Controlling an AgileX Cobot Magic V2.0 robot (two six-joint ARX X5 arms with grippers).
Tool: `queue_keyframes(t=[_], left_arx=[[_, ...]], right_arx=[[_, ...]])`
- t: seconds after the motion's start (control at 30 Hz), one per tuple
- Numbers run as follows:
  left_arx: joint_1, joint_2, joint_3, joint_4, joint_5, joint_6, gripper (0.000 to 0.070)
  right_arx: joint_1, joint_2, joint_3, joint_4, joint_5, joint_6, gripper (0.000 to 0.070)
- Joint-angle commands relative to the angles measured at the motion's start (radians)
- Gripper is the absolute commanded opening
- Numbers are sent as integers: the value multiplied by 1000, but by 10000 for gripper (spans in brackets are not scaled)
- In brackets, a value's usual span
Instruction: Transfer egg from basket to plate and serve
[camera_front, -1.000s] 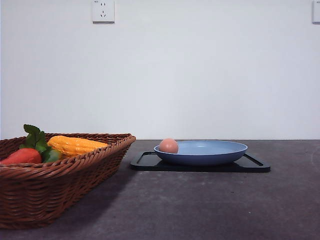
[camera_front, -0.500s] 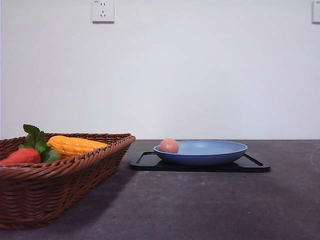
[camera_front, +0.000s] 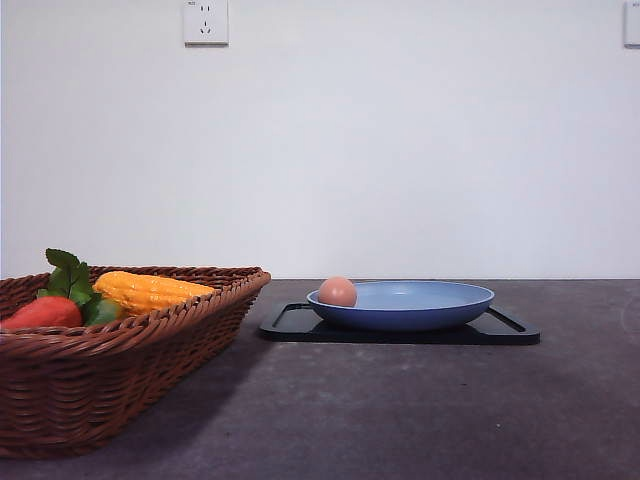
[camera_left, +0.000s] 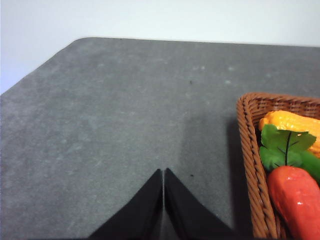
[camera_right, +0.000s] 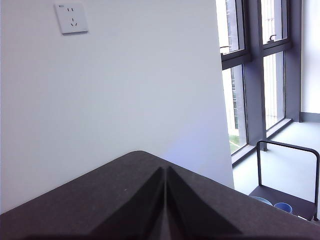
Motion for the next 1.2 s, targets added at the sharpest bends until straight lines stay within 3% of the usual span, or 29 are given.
queue_keyframes(t=[0.0,1.0,1.17], left_arx=[[-6,-3,-25,0,0,-7,0],[-36,-3,-39,28,1,-9,0],[-36,-3,-39,27,1,-9,0]], right_arx=[[5,-1,12,7,6,10,0],[5,-1,12,7,7,10,0],[5,-1,12,6,55,-29,0]])
